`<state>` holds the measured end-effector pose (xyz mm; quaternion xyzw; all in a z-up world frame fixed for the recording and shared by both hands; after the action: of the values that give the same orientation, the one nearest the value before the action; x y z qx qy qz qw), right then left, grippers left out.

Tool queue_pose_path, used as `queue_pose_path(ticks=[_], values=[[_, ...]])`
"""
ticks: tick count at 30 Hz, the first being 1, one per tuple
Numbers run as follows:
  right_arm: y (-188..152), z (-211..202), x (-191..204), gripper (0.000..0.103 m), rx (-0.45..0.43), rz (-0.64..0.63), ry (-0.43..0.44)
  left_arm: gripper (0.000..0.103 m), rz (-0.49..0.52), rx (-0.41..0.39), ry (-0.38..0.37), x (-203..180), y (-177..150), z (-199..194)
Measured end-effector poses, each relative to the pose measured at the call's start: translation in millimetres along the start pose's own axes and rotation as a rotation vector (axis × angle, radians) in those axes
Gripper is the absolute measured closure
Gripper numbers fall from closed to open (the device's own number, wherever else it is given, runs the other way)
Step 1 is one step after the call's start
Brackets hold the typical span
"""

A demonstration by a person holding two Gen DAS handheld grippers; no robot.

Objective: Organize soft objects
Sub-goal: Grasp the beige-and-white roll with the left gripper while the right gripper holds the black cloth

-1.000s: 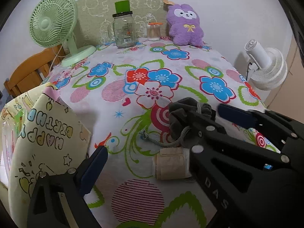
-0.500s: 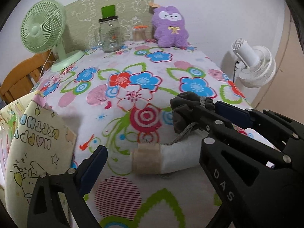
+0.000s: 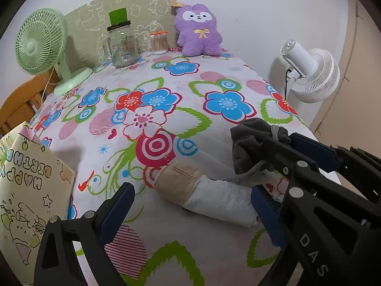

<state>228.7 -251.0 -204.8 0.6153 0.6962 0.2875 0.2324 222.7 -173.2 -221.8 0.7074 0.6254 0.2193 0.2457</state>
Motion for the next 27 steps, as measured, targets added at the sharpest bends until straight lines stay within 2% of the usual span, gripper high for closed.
queue_pose_path(ticks=[7,9,11,12,14,17,22,27], values=[[-14,2,-6,0.074,0.026,0.047,0.02,0.004,0.031,-0.006,-0.01,-7,-4,1],[-16,1,-6,0.074,0.026,0.056,0.024,0.007,0.034,-0.002,-0.025,-9,-6,0],[-17,0,-6,0.075,0.026,0.064,0.029,0.021,0.037,0.006,-0.052,-12,-8,1],[-18,0,-5,0.075,0.026,0.065,0.031,0.024,0.037,0.013,-0.065,-13,-9,1],[-19,-1,-5,0.075,0.026,0.067,0.035,0.037,0.038,0.025,-0.088,-16,-11,1],[-21,-3,-5,0.075,0.028,0.078,0.049,0.047,0.044,0.031,-0.109,-19,-12,-1],[-22,-4,-4,0.075,0.028,0.08,0.05,0.056,0.061,0.025,-0.107,-19,-14,-4],[-25,-8,1,0.076,0.022,0.085,0.046,0.059,0.071,0.022,-0.098,-14,-17,-9]])
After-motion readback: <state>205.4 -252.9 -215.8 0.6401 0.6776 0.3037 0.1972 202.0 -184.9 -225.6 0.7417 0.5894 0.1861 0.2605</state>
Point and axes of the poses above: each gripper's, at about its wrist camera, not at the fingertips, and z roughly the way its jaws point, x to its left, y to its top, the point moved 8 cm from there along z, roughly the way its jaws point, and after that the axes turned 2 degrees about -z, right-handed, at the moved point
